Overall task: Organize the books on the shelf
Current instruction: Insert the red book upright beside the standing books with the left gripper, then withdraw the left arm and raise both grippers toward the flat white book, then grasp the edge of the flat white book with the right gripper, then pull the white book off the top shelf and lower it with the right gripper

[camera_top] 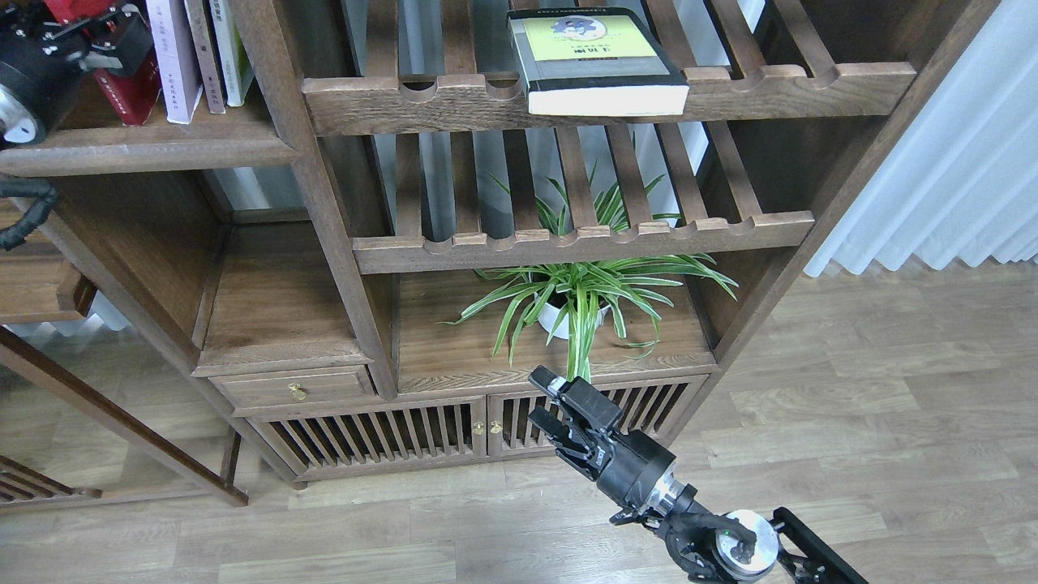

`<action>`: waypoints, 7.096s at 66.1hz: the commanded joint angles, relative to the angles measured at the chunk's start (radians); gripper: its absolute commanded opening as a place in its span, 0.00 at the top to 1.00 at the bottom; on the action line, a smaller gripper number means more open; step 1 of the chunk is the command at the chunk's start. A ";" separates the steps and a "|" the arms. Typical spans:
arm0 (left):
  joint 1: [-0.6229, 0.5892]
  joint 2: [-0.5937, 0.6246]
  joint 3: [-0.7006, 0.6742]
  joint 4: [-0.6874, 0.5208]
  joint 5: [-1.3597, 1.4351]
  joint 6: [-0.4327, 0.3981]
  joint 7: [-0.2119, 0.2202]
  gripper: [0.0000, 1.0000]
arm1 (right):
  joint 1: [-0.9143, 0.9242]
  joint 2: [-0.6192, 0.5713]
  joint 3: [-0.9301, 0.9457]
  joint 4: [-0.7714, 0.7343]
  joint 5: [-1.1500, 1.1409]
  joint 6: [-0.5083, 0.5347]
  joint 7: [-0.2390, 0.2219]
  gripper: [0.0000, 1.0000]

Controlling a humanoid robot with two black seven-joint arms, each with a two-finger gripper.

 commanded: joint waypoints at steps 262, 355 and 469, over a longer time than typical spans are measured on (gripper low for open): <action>0.699 -0.645 -0.412 -0.404 -0.186 -0.450 0.158 0.01 | 0.460 -0.028 0.203 0.281 0.198 -0.394 0.083 0.09; 0.699 -0.709 -0.414 -0.403 -0.183 -0.450 0.183 0.03 | 0.513 0.000 0.366 0.198 0.199 -0.561 0.070 0.87; 0.511 -0.709 -0.240 -0.404 -0.477 -0.450 0.250 0.07 | -0.194 -0.210 0.243 0.511 0.677 0.127 -0.067 0.85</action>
